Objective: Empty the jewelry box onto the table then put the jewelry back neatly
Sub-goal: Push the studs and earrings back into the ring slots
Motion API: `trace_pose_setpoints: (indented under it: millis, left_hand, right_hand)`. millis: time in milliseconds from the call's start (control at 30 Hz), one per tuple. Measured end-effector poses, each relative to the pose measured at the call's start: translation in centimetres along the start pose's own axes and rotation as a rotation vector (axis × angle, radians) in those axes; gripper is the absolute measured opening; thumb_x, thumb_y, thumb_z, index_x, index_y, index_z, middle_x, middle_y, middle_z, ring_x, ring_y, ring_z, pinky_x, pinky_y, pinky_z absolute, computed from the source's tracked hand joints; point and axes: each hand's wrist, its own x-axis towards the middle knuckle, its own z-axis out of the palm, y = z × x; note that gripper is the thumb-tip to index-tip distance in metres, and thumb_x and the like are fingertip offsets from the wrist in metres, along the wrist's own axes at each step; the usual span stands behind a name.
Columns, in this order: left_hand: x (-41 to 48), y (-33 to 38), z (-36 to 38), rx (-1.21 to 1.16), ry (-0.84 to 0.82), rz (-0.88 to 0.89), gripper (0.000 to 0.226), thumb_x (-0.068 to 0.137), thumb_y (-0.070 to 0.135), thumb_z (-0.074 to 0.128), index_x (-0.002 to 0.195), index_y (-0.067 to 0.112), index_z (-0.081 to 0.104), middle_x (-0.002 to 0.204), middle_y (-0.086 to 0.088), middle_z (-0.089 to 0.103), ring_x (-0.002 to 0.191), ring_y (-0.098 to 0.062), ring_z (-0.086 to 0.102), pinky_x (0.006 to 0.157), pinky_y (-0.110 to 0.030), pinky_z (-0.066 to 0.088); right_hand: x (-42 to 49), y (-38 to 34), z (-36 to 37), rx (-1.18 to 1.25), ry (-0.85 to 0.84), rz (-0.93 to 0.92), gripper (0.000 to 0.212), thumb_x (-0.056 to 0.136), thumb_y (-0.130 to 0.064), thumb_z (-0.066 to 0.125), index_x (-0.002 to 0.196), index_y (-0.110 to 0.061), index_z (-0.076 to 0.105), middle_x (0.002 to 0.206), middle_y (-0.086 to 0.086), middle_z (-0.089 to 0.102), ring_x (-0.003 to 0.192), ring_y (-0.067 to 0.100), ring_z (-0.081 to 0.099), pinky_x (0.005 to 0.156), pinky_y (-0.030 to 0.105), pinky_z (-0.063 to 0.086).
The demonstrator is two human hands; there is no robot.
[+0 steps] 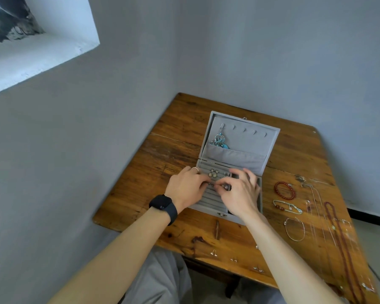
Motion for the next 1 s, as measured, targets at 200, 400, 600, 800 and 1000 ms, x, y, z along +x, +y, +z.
trace_pose_setpoints:
  millis: [200, 400, 600, 800, 1000]
  left_hand:
    - [0.4, 0.6, -0.2, -0.037, 0.018, -0.081, 0.025, 0.100, 0.042, 0.051, 0.120, 0.038, 0.066, 0.116, 0.003, 0.061, 0.113, -0.019, 0.052, 0.075, -0.037, 0.049]
    - [0.5, 0.8, -0.5, -0.049, 0.031, -0.097, 0.025, 0.099, 0.039, 0.053, 0.119, 0.037, 0.067, 0.115, 0.002, 0.063, 0.110, -0.021, 0.056, 0.074, -0.035, 0.047]
    - [0.5, 0.8, -0.4, -0.018, 0.065, -0.071, 0.024, 0.100, 0.037, 0.052, 0.118, 0.034, 0.068, 0.112, 0.001, 0.063, 0.107, -0.021, 0.056, 0.067, -0.033, 0.043]
    - [0.3, 0.8, -0.1, -0.028, 0.073, -0.071, 0.023, 0.100, 0.037, 0.053, 0.117, 0.033, 0.068, 0.112, 0.001, 0.063, 0.108, -0.020, 0.056, 0.070, -0.035, 0.049]
    - [0.5, 0.7, -0.3, -0.044, 0.033, -0.065, 0.022, 0.099, 0.036, 0.055, 0.118, 0.031, 0.067, 0.113, 0.000, 0.063, 0.108, -0.021, 0.055, 0.073, -0.038, 0.051]
  right_hand:
    - [0.4, -0.8, 0.0, 0.032, -0.027, 0.018, 0.011, 0.088, -0.044, 0.067, 0.097, -0.045, 0.073, 0.143, -0.011, 0.047, 0.141, 0.022, 0.016, 0.111, 0.051, 0.021]
    - [0.4, -1.4, 0.3, 0.024, 0.000, 0.093, 0.009, 0.086, -0.046, 0.068, 0.094, -0.046, 0.073, 0.141, -0.013, 0.048, 0.140, 0.021, 0.019, 0.111, 0.050, 0.023]
    - [0.3, -1.4, 0.6, -0.005, 0.069, 0.077, 0.009, 0.084, -0.045, 0.071, 0.093, -0.045, 0.071, 0.142, -0.010, 0.048, 0.141, 0.022, 0.019, 0.108, 0.050, 0.025]
    - [0.0, -0.7, 0.9, -0.119, 0.113, -0.038, 0.011, 0.086, -0.040, 0.071, 0.096, -0.039, 0.074, 0.141, -0.008, 0.051, 0.141, 0.022, 0.019, 0.106, 0.051, 0.023]
    - [-0.1, -0.5, 1.1, -0.187, 0.148, -0.125, 0.014, 0.085, -0.036, 0.073, 0.097, -0.032, 0.076, 0.137, -0.005, 0.056, 0.139, 0.025, 0.026, 0.103, 0.052, 0.027]
